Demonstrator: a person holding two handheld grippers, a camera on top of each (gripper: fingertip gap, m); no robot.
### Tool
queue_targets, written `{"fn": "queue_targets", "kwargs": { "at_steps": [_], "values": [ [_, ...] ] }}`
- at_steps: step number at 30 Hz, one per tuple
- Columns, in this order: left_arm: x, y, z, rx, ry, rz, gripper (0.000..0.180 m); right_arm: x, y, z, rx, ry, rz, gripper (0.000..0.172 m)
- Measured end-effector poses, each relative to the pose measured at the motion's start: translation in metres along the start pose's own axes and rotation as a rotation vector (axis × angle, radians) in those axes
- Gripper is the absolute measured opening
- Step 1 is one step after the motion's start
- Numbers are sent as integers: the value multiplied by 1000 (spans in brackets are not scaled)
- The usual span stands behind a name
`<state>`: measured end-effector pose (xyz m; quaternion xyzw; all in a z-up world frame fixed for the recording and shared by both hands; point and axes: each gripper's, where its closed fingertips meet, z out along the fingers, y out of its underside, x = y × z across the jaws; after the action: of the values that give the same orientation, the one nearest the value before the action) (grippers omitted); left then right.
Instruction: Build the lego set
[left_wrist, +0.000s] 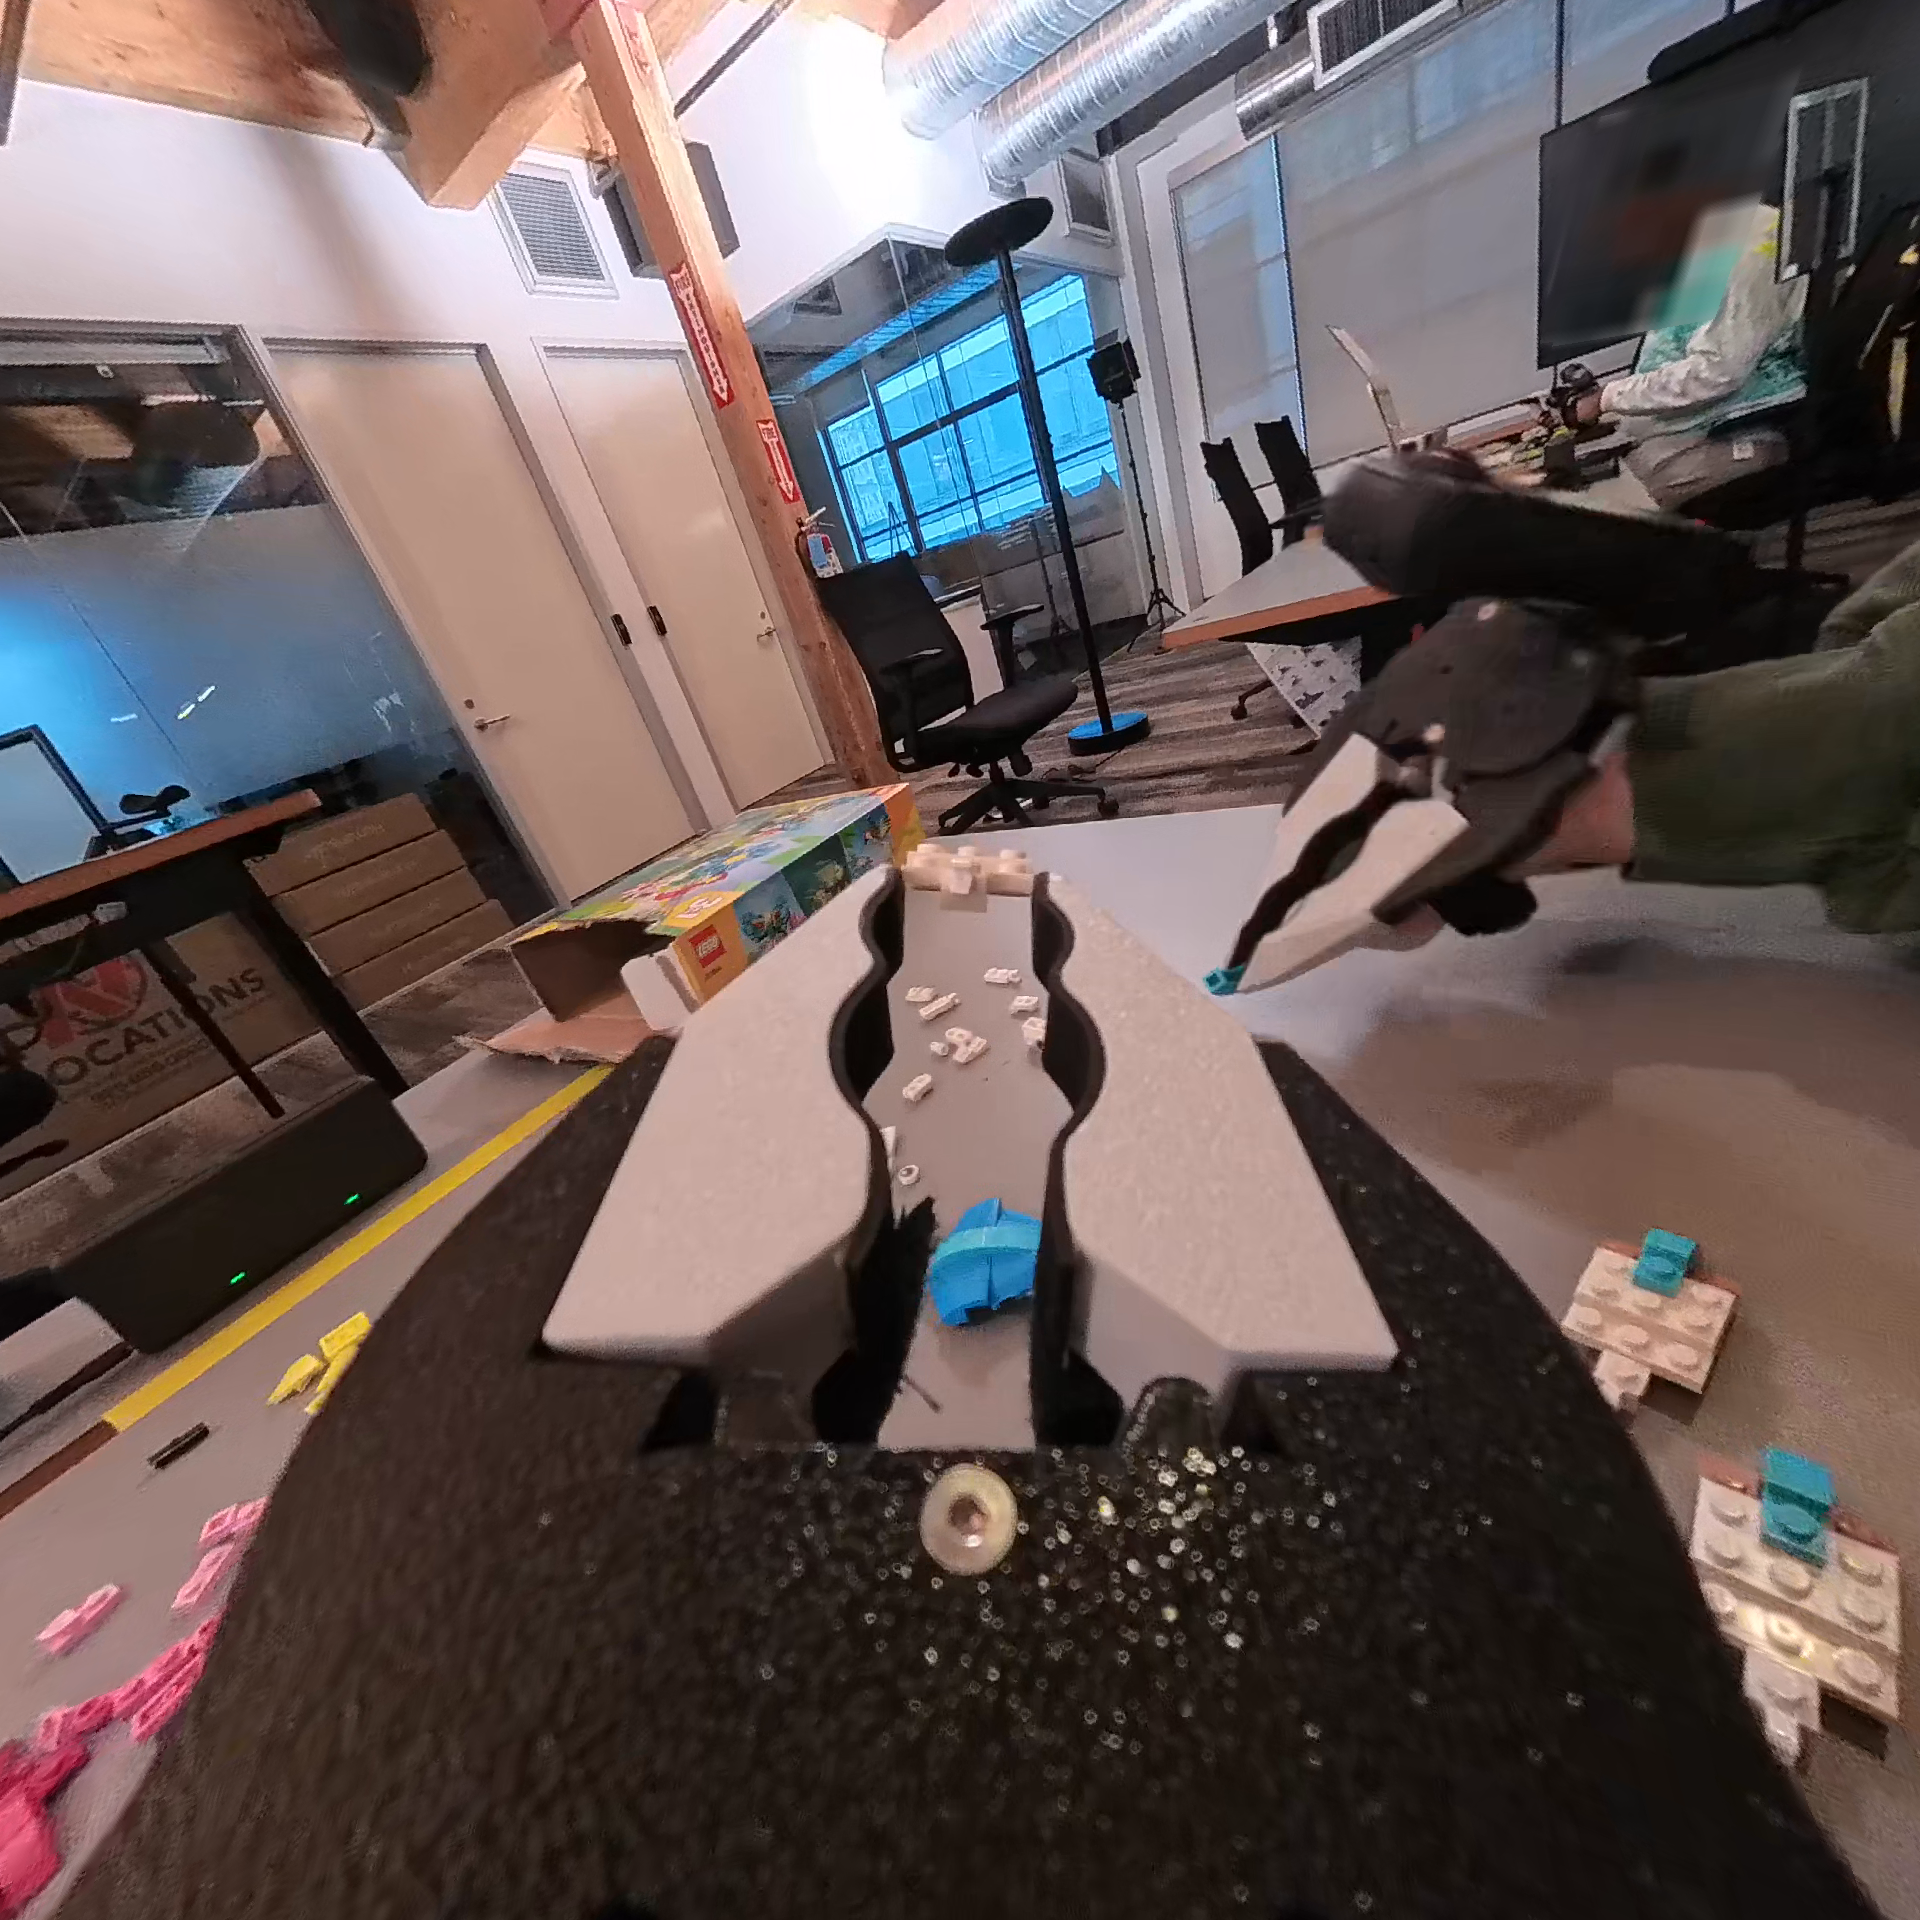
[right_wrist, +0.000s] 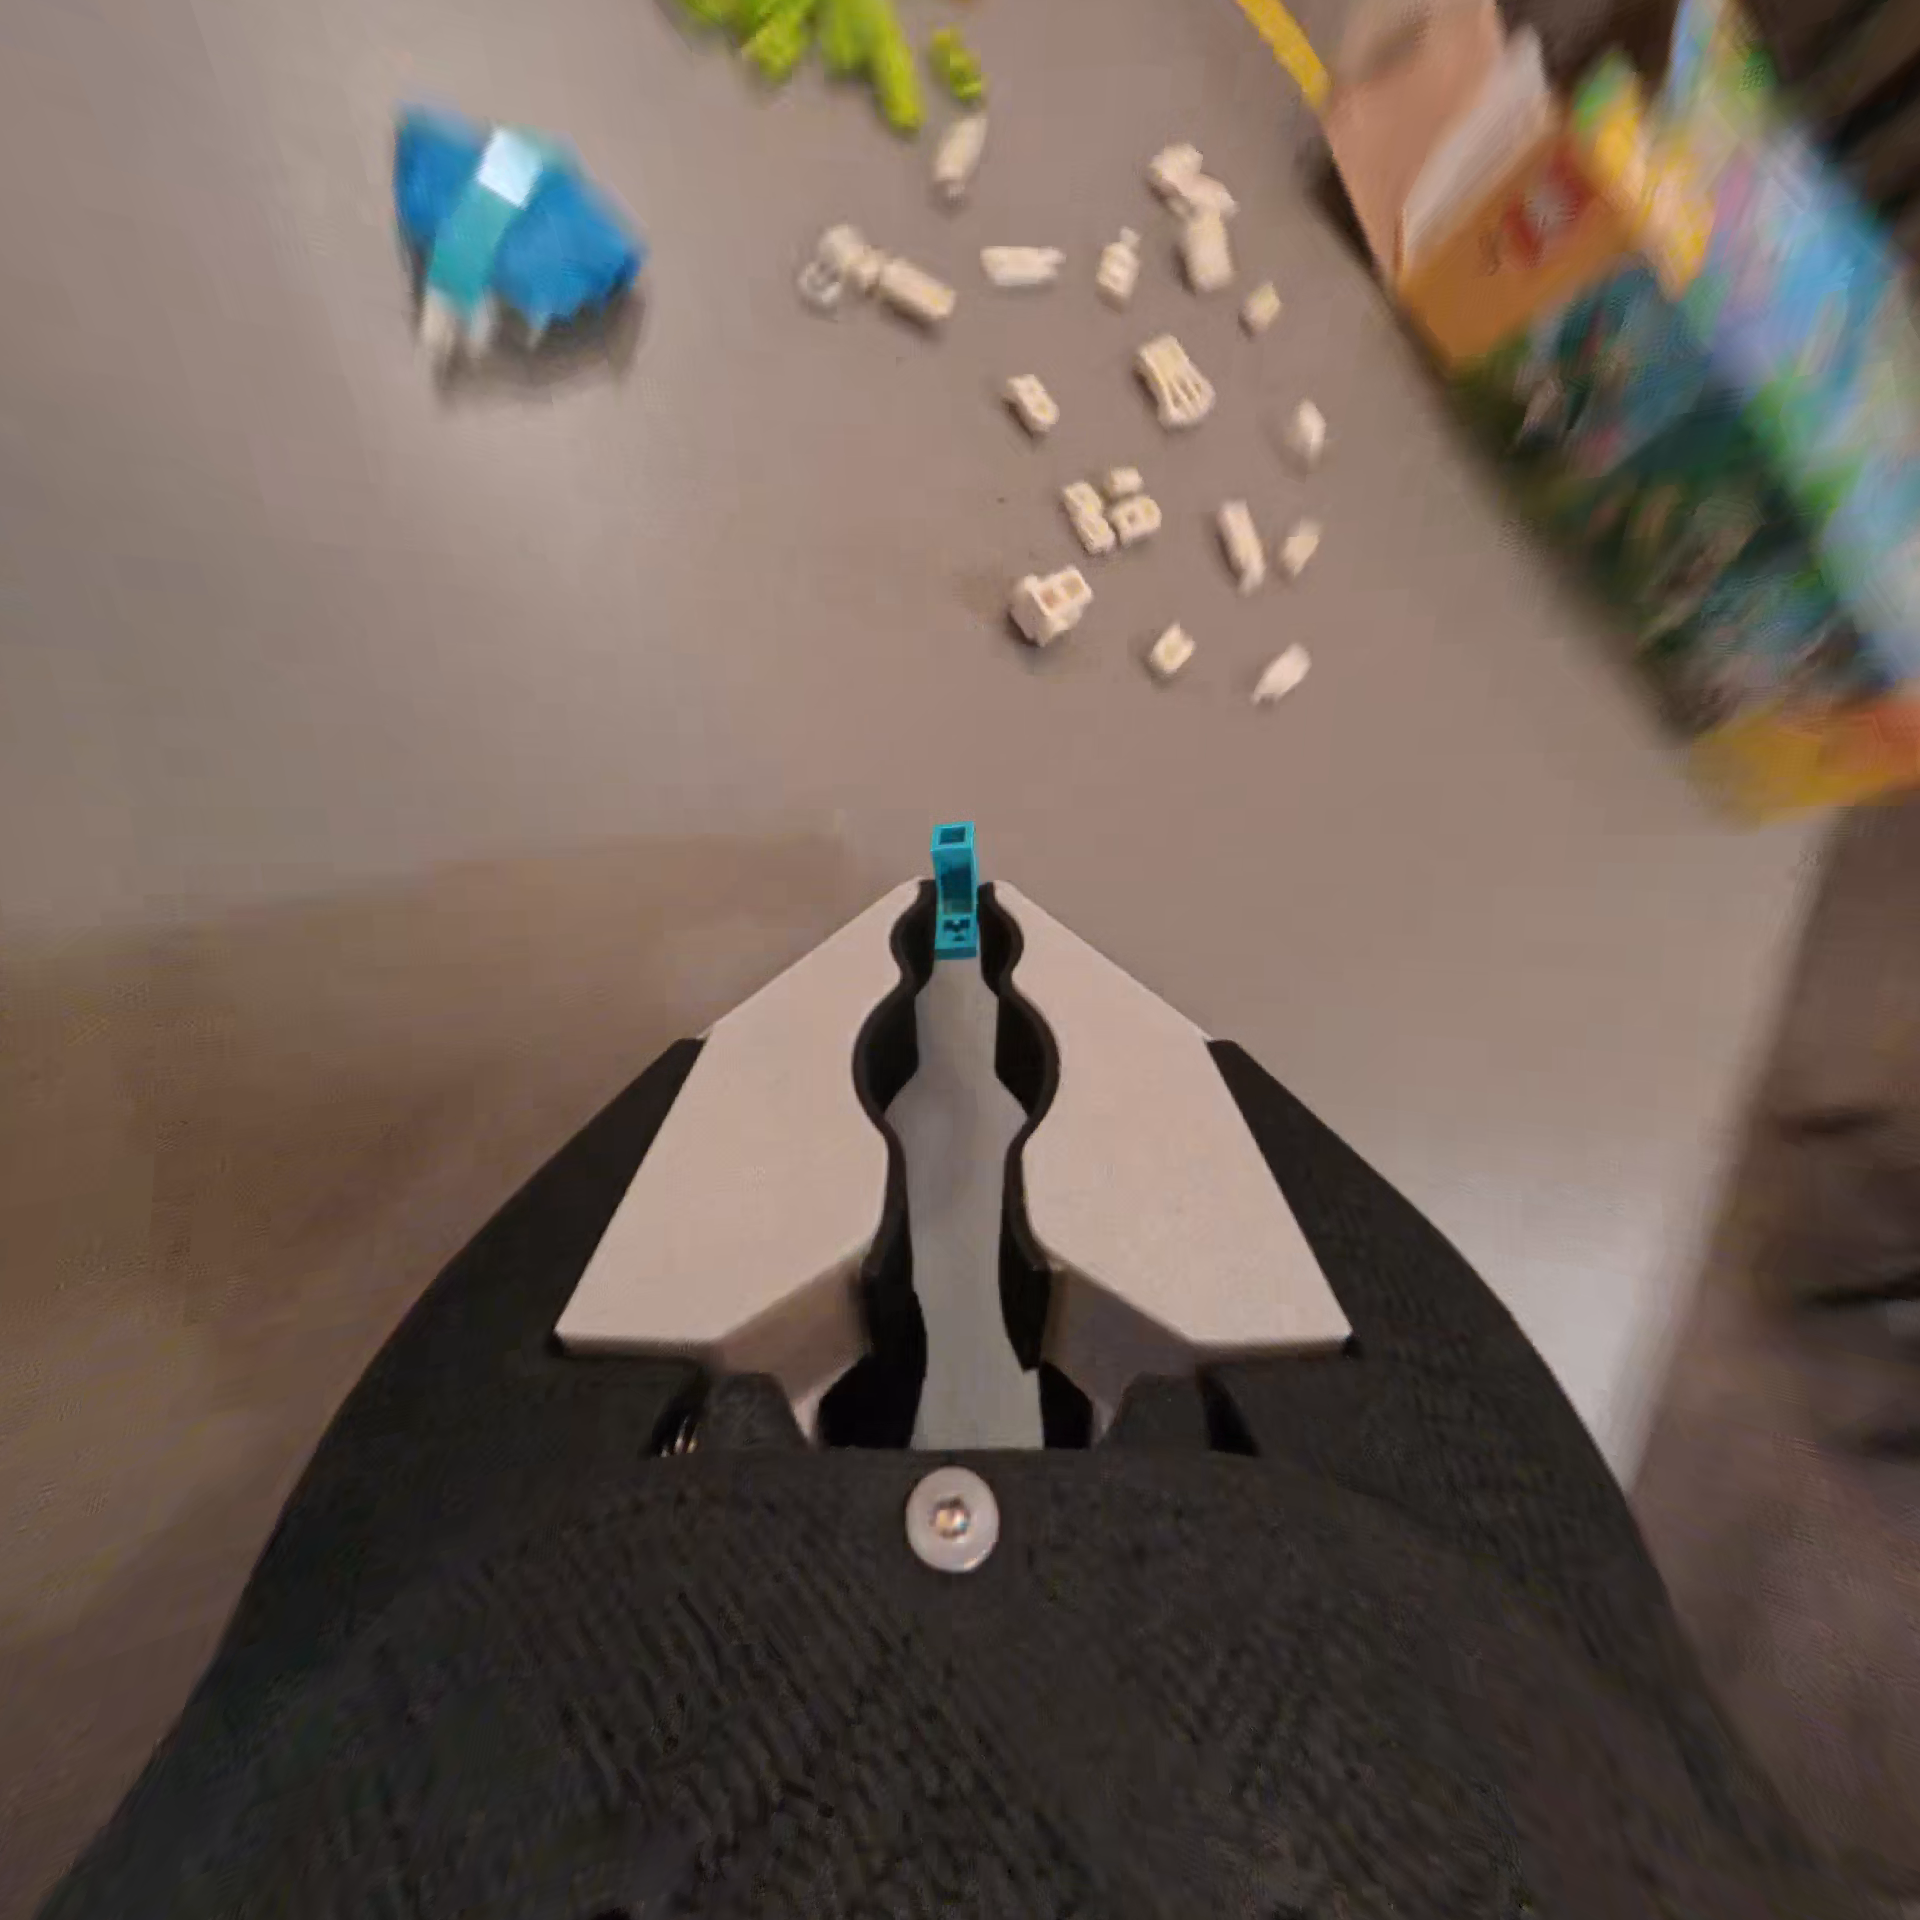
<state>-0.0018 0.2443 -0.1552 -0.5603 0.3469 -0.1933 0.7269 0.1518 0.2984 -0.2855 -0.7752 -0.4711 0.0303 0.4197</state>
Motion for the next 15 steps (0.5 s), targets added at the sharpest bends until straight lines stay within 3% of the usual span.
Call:
{"fn": "queue_targets", "kwargs": {
  "at_steps": [4,7,11,13,15],
  "values": [
    [-5,1,-1,3,-8,-27,22,4,-6,-1,-186,262,-991,7],
    [-5,4,-1,-3,-4,-46,22,-17,-10,5,-173,256,-1480,7],
    [-5,6,0,-8,3,-60,22,-38,-5,5,-102,146,-1712,9],
    [-6,7,0,-9,3,-59,22,-43,-6,-1,-50,92,-1689,20],
    [-5,7,0,-10,9,-60,22,-45,-6,-12,-28,-6,-1526,37]
  ]
}}
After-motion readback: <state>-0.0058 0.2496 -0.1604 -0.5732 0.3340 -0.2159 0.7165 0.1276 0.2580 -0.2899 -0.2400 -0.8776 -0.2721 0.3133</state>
